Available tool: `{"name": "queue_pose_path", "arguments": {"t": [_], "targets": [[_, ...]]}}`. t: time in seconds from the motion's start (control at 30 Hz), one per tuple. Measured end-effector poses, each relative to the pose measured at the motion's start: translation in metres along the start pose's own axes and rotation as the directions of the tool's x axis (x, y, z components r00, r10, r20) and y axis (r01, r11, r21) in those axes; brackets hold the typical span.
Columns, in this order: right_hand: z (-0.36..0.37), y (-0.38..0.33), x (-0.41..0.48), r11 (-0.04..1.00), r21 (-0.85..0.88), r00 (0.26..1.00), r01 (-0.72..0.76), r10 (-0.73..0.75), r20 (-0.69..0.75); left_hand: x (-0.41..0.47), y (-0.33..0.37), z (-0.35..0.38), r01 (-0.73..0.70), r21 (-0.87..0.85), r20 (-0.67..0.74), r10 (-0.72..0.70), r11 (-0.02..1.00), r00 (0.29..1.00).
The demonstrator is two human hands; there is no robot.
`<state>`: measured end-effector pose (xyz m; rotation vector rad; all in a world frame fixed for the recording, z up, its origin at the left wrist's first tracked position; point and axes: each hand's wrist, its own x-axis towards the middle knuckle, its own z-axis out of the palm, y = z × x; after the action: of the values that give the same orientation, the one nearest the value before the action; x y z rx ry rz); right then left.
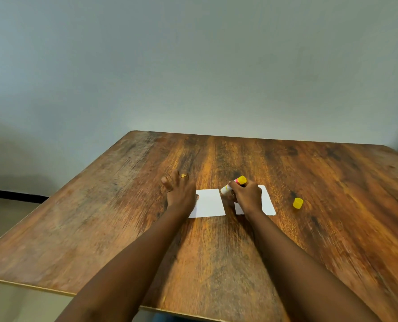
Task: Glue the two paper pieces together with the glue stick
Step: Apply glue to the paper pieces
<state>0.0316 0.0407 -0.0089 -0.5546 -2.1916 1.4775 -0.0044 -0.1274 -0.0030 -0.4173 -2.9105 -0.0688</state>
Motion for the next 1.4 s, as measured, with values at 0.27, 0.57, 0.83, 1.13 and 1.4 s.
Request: {"name": "queue_pose_path", "arguments": {"t": [0.27, 0.57, 0.83, 1.13, 1.4], "targets": [[0.013, -0.005, 0.017, 0.996, -0.072, 0.997, 0.044, -0.040, 0.065, 0.006, 0.012, -0.005, -0.042, -0.223, 0.134, 0.074, 0.974, 0.988], [0.020, -0.003, 0.023, 0.987, -0.145, 0.993, 0.063, -0.047, 0.111, 0.008, 0.012, -0.003, -0.013, -0.190, 0.166, 0.045, 0.982, 0.985], [0.019, -0.005, 0.024, 0.979, -0.188, 0.988, 0.074, -0.047, 0.147, 0.008, 0.014, -0.004, 0.021, -0.203, 0.198, 0.020, 0.979, 0.980], [0.012, -0.007, 0.014, 0.972, -0.213, 0.984, 0.099, -0.064, 0.167, 0.009, 0.014, -0.002, 0.015, -0.266, 0.226, 0.048, 0.964, 0.973], [0.004, -0.003, 0.001, 0.963, -0.236, 0.980, 0.129, -0.088, 0.177, 0.007, 0.014, 0.000, 0.010, -0.251, 0.219, 0.046, 0.968, 0.975]]}}
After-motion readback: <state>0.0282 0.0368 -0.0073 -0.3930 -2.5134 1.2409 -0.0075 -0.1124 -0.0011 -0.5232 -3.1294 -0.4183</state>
